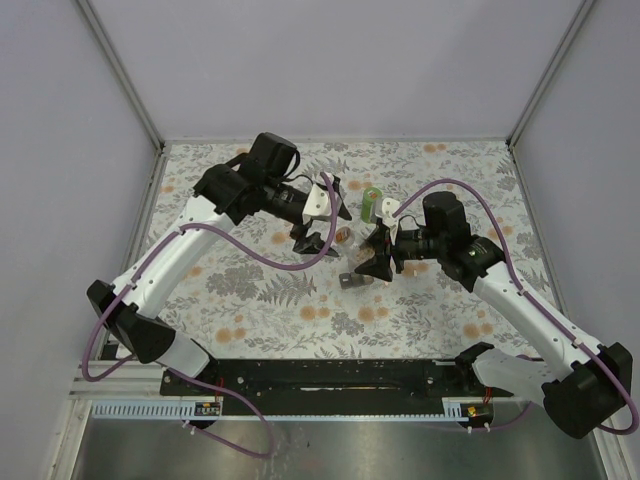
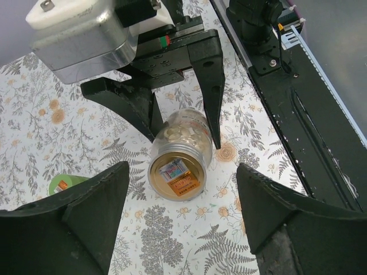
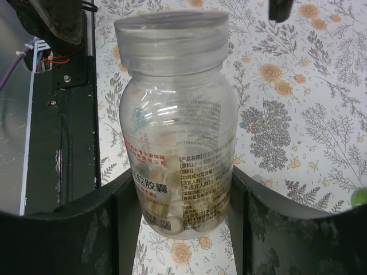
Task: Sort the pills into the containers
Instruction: Unscrew the lid of the pill bottle.
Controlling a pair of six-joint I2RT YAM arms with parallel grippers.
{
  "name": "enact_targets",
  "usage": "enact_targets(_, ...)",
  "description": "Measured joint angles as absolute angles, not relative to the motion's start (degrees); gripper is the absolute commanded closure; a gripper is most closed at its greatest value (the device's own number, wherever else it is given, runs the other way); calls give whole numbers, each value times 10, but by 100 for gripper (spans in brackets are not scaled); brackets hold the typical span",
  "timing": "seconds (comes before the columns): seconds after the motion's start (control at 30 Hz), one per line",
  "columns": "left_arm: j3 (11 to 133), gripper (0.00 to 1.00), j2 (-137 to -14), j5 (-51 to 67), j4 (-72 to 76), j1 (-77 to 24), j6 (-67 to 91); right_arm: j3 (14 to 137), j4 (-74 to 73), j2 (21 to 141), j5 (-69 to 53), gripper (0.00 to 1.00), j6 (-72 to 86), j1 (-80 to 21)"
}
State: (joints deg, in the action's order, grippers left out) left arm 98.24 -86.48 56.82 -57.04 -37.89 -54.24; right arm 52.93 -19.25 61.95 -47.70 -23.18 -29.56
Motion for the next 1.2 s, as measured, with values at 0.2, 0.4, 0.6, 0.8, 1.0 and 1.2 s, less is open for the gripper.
enact_targets(0.2, 983, 30, -871, 580, -572, -381, -543, 529, -194, 620, -477, 98, -232, -296)
enact_targets(0.4, 983, 34, -883, 585, -573, -383, -540, 529, -194, 620, -477, 98, -232, -296)
enact_targets(0.6, 983, 55, -884, 588, -558, -383, -524, 529, -194, 620, -477, 98, -232, -296)
enact_targets(0.8, 981, 81, -884, 589, -550, -383, -512, 529, -195, 620, -477, 98, -232, -296)
enact_targets(1.0, 978, 100, -884, 589, -526, -383, -460, 529, -195, 620, -472, 98, -232, -296)
enact_targets(1.2, 956, 100, -883, 575, -456, -383, -338, 529, -195, 615, -444, 98, -232, -296)
